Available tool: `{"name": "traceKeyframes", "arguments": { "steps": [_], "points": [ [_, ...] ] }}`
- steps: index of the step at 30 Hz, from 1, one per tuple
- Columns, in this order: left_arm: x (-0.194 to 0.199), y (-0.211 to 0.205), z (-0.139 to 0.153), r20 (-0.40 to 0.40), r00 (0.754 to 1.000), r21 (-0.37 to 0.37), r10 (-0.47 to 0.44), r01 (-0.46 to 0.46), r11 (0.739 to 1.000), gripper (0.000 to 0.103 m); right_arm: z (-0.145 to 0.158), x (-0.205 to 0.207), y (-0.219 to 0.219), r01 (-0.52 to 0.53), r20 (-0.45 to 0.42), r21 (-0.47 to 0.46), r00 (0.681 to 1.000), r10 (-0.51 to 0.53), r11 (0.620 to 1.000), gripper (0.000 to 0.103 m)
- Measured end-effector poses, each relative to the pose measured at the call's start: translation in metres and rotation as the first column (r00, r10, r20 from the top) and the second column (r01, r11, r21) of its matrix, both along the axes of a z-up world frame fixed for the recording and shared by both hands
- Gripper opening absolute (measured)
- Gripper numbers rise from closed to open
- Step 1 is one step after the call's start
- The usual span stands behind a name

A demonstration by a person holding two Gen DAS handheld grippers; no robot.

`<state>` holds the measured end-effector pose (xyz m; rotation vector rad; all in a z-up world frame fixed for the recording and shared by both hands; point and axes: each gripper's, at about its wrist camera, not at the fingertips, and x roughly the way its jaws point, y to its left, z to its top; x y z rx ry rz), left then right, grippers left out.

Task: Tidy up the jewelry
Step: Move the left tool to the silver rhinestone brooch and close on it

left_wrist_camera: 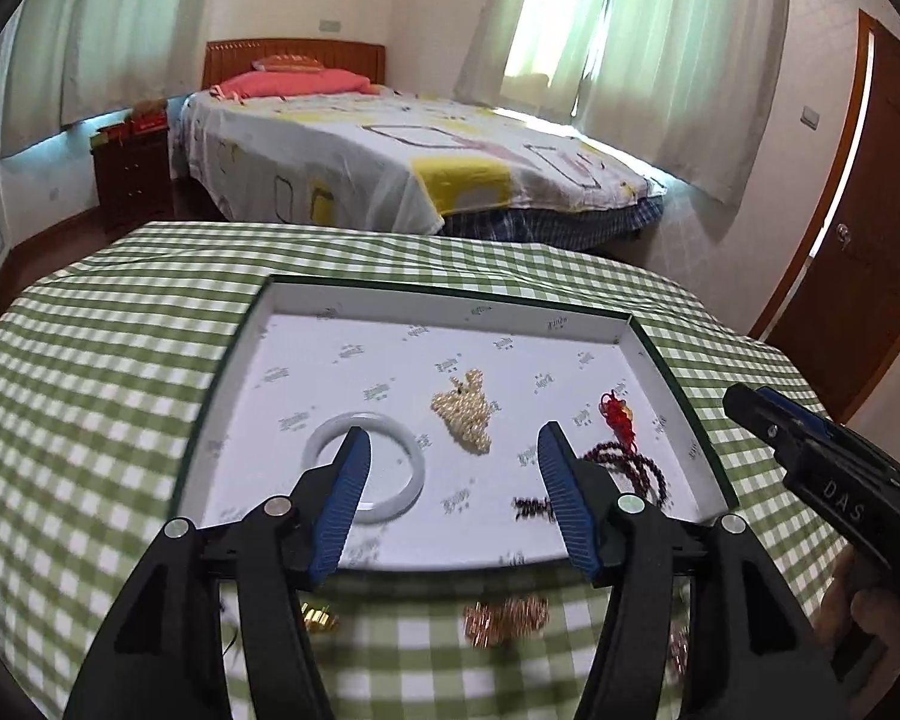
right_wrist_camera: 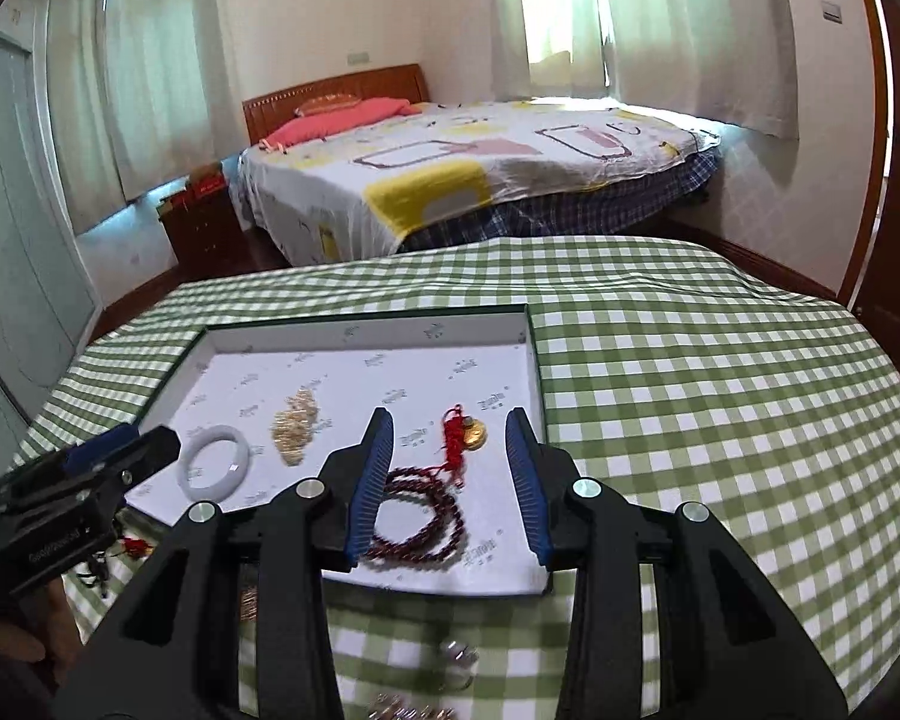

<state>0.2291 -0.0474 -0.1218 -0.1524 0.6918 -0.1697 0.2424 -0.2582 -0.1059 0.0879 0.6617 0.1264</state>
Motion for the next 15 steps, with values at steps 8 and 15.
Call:
{"name": "traceKeyframes", "arguments": {
  "steps": [8, 15],
  "points": [
    [-0.049, 0.003, -0.003, 0.024, 1.000, 0.053, -0.011, 0.010, 0.999, 0.057, -0.008, -0.051, 0.006, 0.002, -0.009, -0.004, 1.000, -0.002, 1.000, 0.038],
    [-0.082, 0.001, -0.022, 0.002, 1.000, 0.078, -0.027, 0.026, 0.997, 0.057, -0.032, -0.095, 0.009, -0.014, -0.048, -0.023, 0.999, 0.013, 1.000, 0.038]
  ]
}}
